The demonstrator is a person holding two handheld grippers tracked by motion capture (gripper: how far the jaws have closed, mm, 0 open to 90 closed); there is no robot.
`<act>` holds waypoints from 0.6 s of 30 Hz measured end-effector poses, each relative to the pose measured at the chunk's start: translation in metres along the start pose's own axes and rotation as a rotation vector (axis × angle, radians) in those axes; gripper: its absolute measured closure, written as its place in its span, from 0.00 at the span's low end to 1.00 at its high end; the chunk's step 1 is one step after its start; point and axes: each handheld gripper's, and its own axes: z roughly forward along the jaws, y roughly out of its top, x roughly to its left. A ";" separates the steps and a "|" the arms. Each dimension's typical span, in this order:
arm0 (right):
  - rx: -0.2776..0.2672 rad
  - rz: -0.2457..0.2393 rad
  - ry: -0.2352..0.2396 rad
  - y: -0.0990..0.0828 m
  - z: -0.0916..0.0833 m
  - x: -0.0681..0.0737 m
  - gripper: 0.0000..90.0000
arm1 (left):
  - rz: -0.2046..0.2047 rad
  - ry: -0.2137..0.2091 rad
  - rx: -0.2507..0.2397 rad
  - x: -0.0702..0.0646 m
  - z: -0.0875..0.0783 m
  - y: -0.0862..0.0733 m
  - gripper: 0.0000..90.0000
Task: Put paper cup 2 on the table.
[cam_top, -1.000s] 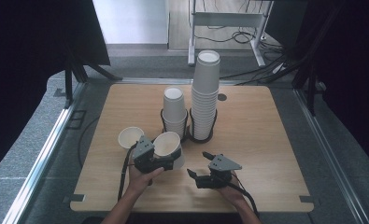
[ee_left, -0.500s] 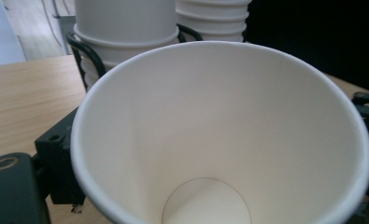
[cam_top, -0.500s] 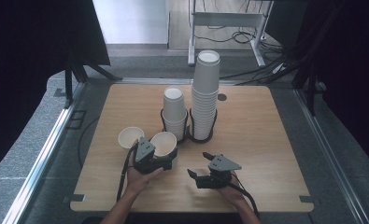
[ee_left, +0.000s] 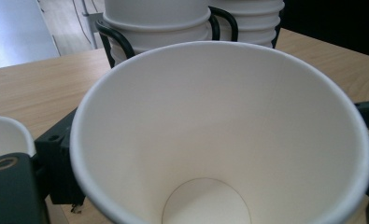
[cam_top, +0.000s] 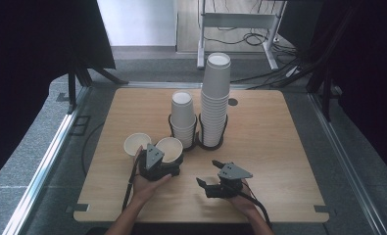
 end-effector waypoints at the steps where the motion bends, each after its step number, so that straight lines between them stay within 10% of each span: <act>1: 0.003 0.000 0.003 0.000 0.001 0.000 0.16 | 0.029 0.027 0.006 -0.002 0.003 -0.001 0.11; 8: 0.004 -0.001 0.004 0.000 0.001 0.001 0.16 | 0.107 0.090 0.034 -0.009 0.011 -0.006 0.11; 18: 0.000 -0.001 0.002 0.000 0.000 -0.001 0.16 | 0.097 0.114 0.062 -0.008 0.017 -0.012 0.09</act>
